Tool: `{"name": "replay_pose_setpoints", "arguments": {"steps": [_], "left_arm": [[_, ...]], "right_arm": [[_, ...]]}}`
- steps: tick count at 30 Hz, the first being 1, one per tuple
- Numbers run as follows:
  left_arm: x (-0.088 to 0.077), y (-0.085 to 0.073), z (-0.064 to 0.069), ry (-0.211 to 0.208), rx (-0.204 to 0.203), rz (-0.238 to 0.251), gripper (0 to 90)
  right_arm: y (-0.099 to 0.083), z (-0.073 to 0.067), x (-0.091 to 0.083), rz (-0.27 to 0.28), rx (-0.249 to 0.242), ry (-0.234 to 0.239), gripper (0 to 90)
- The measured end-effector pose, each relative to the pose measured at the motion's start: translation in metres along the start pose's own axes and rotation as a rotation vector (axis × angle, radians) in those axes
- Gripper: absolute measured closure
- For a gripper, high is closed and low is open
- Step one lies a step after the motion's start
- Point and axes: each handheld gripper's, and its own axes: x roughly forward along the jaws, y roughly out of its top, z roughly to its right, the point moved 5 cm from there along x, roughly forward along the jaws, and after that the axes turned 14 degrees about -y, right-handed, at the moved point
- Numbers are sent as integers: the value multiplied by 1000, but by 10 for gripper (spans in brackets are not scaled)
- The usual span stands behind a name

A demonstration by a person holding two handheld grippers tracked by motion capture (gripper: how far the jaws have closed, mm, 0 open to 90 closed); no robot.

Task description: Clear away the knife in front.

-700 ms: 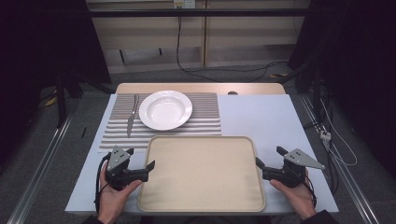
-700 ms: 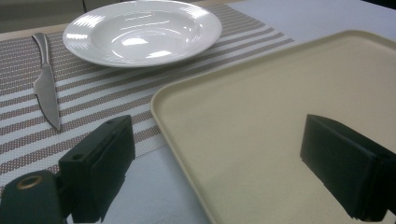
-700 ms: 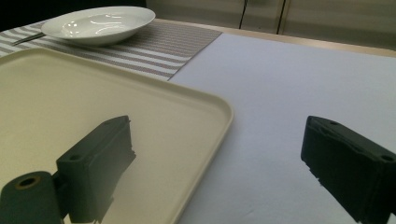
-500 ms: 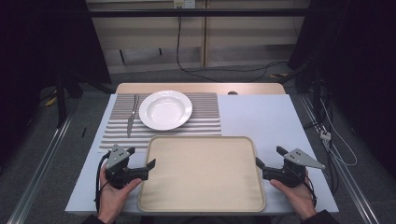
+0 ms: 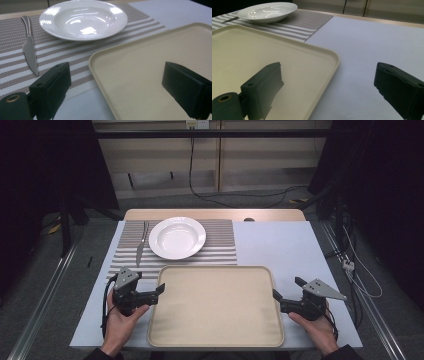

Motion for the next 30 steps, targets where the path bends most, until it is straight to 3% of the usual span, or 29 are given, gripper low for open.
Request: {"name": "replay_pose_setpoints", "arguments": {"steps": [2,4,6,7,10,13,15,19,22,24,27,30], "left_arm": [[-1,2,-5,16,2,5,113],[-2,4,-8,-14,1,17,138],[-2,6,-12,4,-8,-11,126],[-1,7,-13,-11,-8,-12,140],[1,10,-18,15,18,-35,117],[5,15,-21,-3,38,-59,124],[8,17,-25,-17,20,-68,133],[12,22,-35,-9,23,-78,137],[14,27,-44,-1,-12,-65,133],[13,33,-51,-25,-61,-51,128],[12,39,-53,-5,-41,-43,128],[12,46,-60,-11,-60,-33,125]], "right_arm": [[0,0,0,1,0,1,74],[0,0,0,0,2,0,73],[0,0,0,-2,3,-5,73],[0,0,0,-1,2,-5,73],[1,0,0,2,-1,-8,73],[0,0,0,-3,-3,-12,73],[0,0,0,-5,-4,-13,73],[0,0,0,-4,-5,-9,73],[0,0,0,-4,-2,-7,73],[0,0,1,-6,-6,-7,73],[0,-1,0,-5,-7,-7,73],[0,-1,1,-7,-6,-8,72]]}}
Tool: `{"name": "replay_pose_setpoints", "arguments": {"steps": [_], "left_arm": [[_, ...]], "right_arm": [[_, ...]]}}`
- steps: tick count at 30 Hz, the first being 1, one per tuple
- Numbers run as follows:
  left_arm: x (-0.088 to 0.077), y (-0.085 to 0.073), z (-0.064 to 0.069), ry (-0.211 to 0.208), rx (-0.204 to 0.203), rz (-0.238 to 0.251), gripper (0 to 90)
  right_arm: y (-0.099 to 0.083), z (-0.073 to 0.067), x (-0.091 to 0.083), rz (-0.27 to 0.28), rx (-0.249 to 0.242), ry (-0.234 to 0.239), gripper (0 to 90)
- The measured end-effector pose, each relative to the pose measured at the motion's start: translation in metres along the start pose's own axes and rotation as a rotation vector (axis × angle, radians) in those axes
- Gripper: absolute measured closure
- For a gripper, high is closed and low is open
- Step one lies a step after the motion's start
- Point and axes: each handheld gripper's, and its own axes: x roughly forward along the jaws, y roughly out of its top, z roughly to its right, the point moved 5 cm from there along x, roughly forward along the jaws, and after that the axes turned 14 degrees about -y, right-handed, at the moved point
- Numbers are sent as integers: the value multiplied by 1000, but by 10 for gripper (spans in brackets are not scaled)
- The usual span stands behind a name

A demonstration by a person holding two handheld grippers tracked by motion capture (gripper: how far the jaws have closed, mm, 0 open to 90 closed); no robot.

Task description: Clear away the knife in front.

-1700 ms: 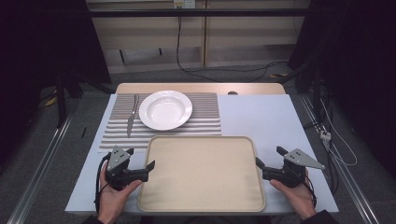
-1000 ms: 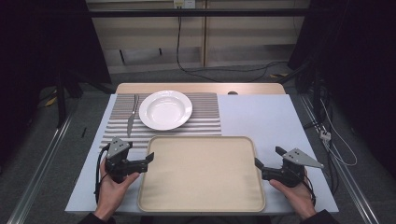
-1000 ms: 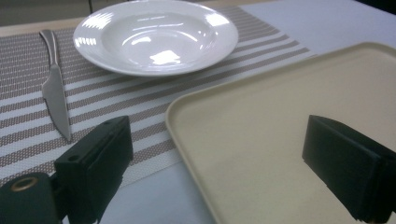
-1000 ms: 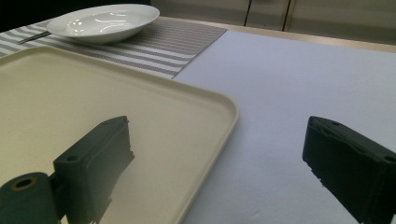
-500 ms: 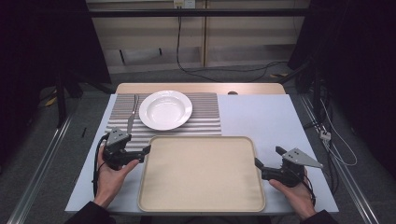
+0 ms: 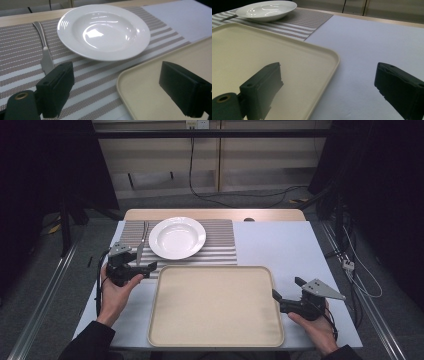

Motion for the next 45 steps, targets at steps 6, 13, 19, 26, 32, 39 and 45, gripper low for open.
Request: {"name": "replay_pose_setpoints", "arguments": {"steps": [6,13,19,26,32,39,45], "left_arm": [[3,15,-16,93,16,4,133],[12,20,-27,107,-65,-101,152],[20,25,-34,105,-64,-124,155],[26,31,-58,128,-72,-137,155],[31,40,-76,163,-73,-145,161],[44,45,-99,197,-101,-159,191],[58,55,-122,217,-125,-167,281]], "right_arm": [[0,0,0,0,1,3,72],[0,0,-1,2,-1,5,71],[0,-1,0,-1,-1,6,71],[0,-1,0,2,-3,14,71],[0,-2,1,-4,-12,19,70],[-1,-2,2,-4,-6,23,71],[-1,0,4,-11,-2,15,67]]}}
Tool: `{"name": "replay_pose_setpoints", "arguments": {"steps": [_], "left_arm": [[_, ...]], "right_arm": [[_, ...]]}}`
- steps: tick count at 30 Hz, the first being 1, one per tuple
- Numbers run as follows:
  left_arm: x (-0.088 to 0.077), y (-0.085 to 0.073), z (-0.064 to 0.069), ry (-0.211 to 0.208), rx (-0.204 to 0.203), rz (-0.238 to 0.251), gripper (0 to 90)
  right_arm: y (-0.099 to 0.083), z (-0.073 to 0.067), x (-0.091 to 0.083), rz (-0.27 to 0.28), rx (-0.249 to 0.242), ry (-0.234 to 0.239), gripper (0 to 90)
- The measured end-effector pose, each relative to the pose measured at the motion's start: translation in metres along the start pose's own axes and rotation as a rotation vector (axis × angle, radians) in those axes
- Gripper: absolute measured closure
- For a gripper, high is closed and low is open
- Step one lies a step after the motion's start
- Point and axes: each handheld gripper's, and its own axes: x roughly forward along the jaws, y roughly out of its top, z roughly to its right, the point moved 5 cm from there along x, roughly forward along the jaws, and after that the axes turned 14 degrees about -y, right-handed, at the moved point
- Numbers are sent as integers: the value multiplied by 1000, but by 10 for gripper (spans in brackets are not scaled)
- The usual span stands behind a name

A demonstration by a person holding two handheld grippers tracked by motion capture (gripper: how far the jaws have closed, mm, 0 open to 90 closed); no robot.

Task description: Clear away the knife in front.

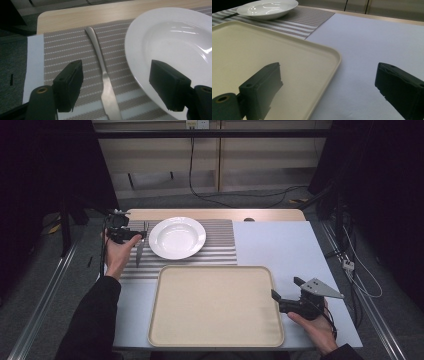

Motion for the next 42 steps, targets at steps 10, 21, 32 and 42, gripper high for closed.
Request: {"name": "replay_pose_setpoints", "arguments": {"steps": [10,21,32,42], "left_arm": [[23,10,-14,18,-3,-36,500],[53,-4,-28,19,-53,-107,619],[69,-4,-29,53,-67,-120,699],[71,-2,-29,55,-85,-128,766]], "right_arm": [[0,1,-1,2,2,-6,67],[0,2,-1,1,5,-11,67],[0,1,-1,0,1,-9,68],[0,1,-1,1,3,-9,68]]}}
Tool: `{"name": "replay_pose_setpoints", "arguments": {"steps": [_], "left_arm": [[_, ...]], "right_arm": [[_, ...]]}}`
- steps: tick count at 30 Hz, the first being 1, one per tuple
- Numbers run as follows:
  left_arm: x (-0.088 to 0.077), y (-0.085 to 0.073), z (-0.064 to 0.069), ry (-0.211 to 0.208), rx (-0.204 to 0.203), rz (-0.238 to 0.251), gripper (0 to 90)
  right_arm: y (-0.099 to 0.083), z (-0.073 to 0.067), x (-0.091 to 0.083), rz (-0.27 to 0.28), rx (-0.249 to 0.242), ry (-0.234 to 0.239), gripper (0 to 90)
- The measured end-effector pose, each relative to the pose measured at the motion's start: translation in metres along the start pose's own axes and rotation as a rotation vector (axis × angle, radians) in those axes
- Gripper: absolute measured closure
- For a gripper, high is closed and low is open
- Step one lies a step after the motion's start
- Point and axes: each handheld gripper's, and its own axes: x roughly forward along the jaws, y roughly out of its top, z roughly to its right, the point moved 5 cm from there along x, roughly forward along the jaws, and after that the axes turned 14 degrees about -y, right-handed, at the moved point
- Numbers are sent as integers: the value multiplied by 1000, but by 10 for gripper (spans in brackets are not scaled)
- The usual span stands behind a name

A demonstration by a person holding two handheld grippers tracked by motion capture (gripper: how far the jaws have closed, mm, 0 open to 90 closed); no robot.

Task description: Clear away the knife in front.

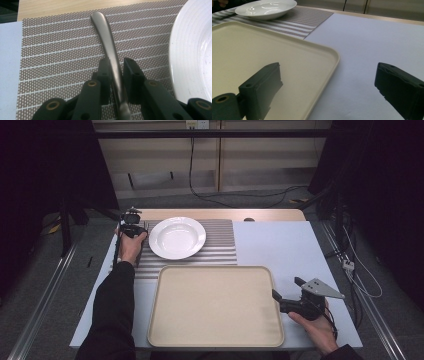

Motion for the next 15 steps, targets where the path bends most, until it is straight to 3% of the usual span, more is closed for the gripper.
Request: {"name": "replay_pose_setpoints", "arguments": {"steps": [5,7,8,14,15], "left_arm": [[-1,-1,1,-3,0,-10,790],[-2,0,2,-4,-18,-30,795],[-1,1,5,24,9,-54,796],[-1,0,7,27,13,-65,797],[-1,0,9,45,36,-73,797]], "right_arm": [[0,0,0,-1,-4,1,69],[0,0,0,-1,-5,0,69],[0,0,0,0,-5,-1,69],[0,0,-1,-1,-4,-3,70],[-1,0,0,-1,-5,-1,69]]}}
